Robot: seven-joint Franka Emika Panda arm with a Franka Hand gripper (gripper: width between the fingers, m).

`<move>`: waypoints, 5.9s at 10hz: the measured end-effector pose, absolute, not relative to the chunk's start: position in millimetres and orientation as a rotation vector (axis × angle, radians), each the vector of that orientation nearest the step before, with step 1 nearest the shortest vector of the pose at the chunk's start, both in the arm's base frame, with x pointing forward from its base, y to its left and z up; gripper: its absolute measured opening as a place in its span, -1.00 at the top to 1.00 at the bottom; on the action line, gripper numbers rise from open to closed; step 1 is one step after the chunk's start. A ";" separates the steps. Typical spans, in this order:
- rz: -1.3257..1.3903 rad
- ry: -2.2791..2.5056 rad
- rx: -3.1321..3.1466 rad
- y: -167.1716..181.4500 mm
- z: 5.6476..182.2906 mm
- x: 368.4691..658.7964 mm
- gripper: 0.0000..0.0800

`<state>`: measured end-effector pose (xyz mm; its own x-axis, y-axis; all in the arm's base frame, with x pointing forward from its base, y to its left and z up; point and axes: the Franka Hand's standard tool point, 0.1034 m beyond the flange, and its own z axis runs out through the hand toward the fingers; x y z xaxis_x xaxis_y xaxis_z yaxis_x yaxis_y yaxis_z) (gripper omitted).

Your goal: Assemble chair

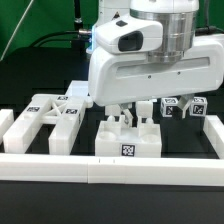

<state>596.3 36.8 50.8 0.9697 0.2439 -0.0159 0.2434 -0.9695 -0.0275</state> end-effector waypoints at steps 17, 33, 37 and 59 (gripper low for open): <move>0.067 0.041 -3.075 42.5 7.2 583.0 0.67; 0.170 -0.110 -3.065 119.6 13.4 611.5 0.92; 0.172 -0.118 -3.095 119.5 9.3 608.9 0.92; 0.037 -0.034 -3.108 51.7 51.0 524.3 -0.62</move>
Offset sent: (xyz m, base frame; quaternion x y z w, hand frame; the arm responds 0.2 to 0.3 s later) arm 0.0016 -0.0169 -0.0108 0.0135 -0.0162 0.2032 0.9789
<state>524.3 51.7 51.0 0.9995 0.0221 -0.0236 0.0213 -0.9992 -0.0337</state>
